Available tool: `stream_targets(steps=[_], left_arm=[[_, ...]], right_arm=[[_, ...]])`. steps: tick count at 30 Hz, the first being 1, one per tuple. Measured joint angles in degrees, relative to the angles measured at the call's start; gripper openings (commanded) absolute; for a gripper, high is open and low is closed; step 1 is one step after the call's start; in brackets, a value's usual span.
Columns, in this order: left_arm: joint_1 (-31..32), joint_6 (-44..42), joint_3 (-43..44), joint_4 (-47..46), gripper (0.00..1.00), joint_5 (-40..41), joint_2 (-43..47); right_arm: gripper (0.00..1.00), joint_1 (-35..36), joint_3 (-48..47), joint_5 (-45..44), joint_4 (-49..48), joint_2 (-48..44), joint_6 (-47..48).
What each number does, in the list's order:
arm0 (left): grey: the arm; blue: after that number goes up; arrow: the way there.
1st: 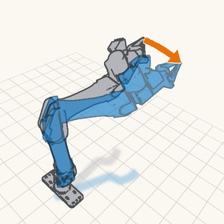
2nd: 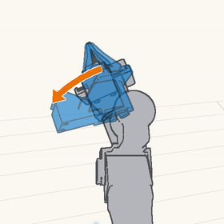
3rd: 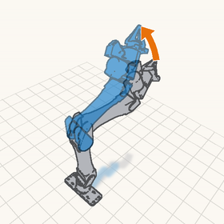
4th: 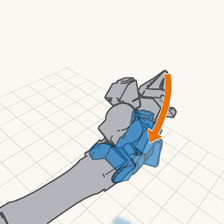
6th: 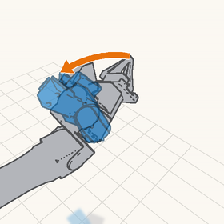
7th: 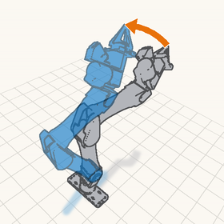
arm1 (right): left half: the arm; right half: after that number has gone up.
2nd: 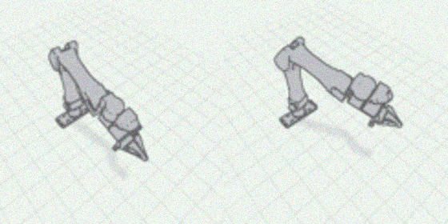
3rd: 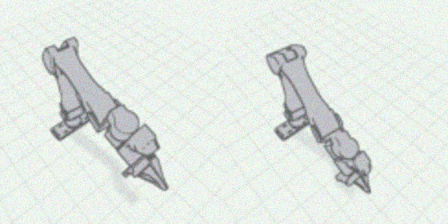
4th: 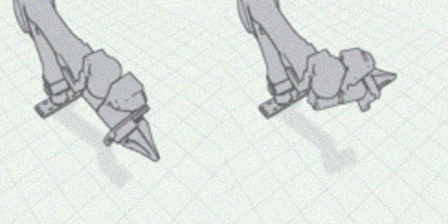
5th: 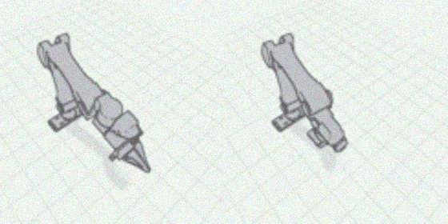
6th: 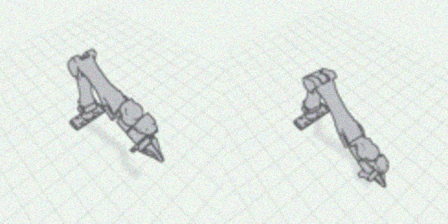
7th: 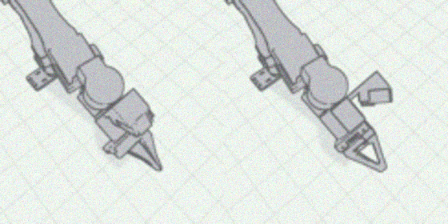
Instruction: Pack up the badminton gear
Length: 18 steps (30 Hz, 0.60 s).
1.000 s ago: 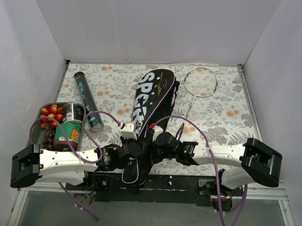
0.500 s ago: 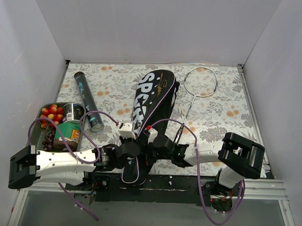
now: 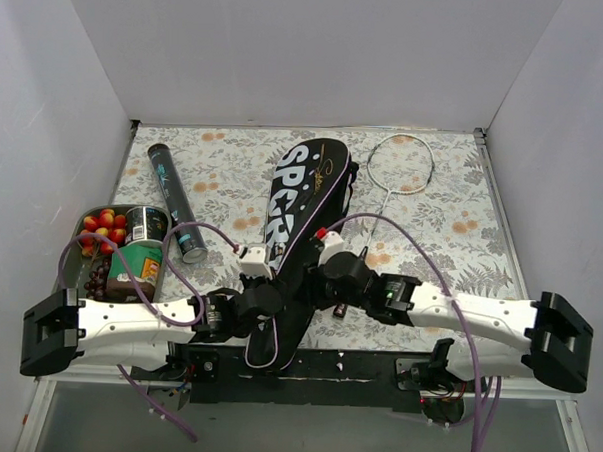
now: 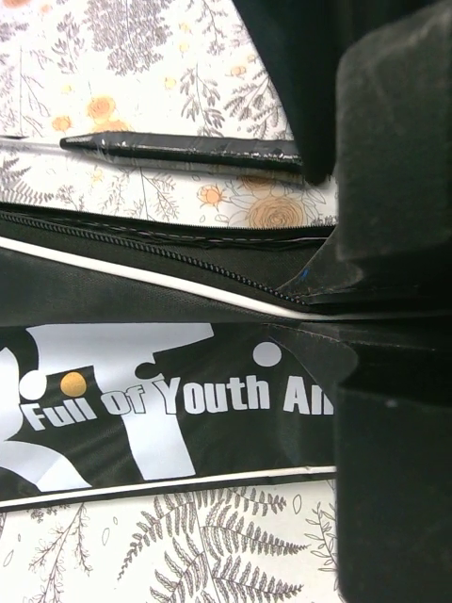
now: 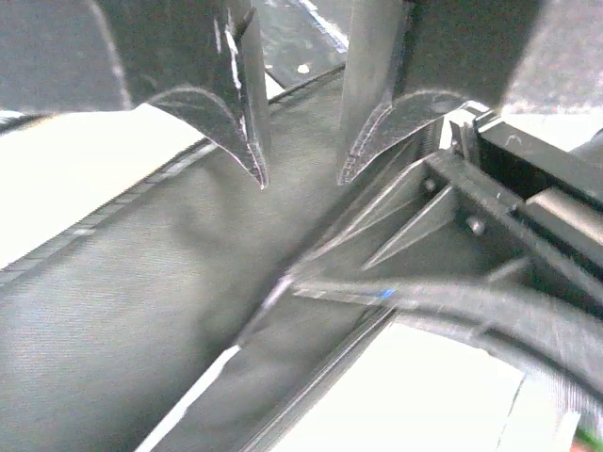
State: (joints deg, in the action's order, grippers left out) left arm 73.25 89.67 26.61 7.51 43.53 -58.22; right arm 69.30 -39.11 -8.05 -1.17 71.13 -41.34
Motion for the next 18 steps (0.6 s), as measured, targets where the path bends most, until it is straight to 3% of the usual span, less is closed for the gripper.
stream_targets(steps=[4,9,18], left_arm=[[0.0,0.2,0.3,0.4,0.0,0.0,-1.8],[0.0,0.8,0.8,0.9,0.0,-0.1,-2.2],[0.0,1.7,3.1,2.5,0.0,-0.6,-1.9]], right_arm=[[0.47,-6.1,-3.8,-5.4,12.0,-5.0,2.8],[0.53,-20.2,-4.3,-10.4,21.4,-5.5,6.5],[0.57,-39.6,-5.5,-10.8,22.0,4.2,10.4]])
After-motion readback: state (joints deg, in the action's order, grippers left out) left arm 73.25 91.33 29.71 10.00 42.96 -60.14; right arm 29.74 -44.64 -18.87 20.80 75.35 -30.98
